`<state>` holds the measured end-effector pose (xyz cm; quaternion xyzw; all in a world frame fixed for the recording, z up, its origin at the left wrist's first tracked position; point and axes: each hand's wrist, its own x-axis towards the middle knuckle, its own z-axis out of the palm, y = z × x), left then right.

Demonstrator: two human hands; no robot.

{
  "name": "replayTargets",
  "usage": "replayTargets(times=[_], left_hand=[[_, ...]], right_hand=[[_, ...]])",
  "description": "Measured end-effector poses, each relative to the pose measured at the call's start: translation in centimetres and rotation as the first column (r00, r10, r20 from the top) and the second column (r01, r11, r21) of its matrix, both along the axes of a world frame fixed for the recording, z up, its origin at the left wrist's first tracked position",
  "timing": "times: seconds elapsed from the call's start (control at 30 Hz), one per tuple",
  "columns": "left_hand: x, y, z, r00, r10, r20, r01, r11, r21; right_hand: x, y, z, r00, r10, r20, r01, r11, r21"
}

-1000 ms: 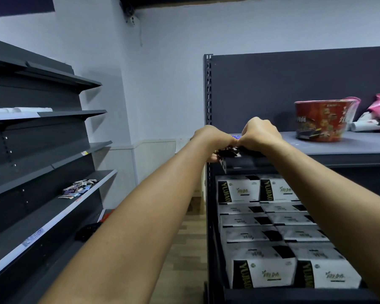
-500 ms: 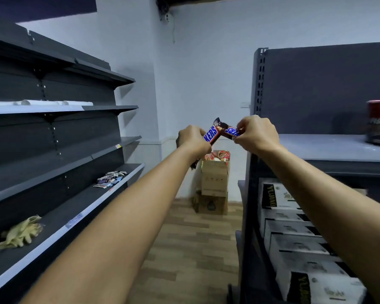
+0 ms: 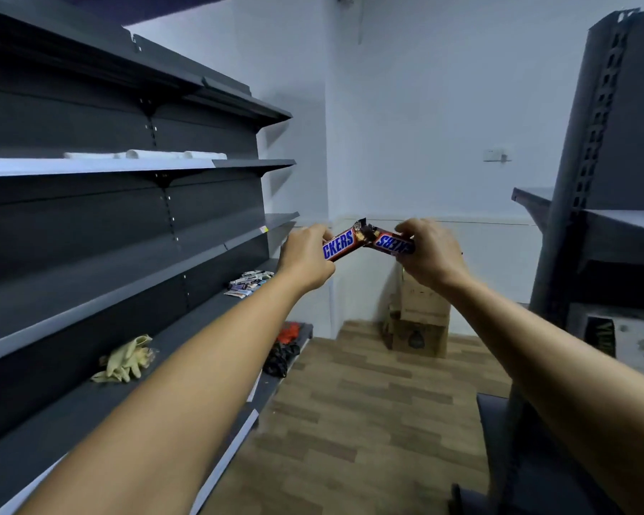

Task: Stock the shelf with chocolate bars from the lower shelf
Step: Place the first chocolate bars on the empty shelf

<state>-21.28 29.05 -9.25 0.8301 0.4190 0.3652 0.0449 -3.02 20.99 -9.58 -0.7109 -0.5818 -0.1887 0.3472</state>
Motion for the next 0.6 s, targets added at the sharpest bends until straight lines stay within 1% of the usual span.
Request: replayTargets(times=[0.13,0.27,0.43,0.6], left_hand=[[-0.7,4.1,-0.9,0.998,0.002,-0.063,0.004,0.994,0.109],[0.0,9.1,-1.5,0.995,-0.008,-0.102,0.024,0.987,0.16],[2.3,16.0,-1.5,0.989,0.013,-0.15,0.011,0.986,0.164],[4.1,22.3,-2.1,0.986,0.045,-0.163,-0.022,0.99,0.141]], right_hand=[[0.7,4.1,-1.1,0.997,0.059,0.046,-0.059,0.998,0.007],[3.1,9.8,-2.1,0.989,0.105,0.1,-0.105,0.994,0.001],[7.3,17.4,-2.9,0.978,0.145,0.15,-0.144,0.989,-0.023],[10.6,24.2,-4.0,0.97,0.171,0.175,-0.166,0.985,-0.041]])
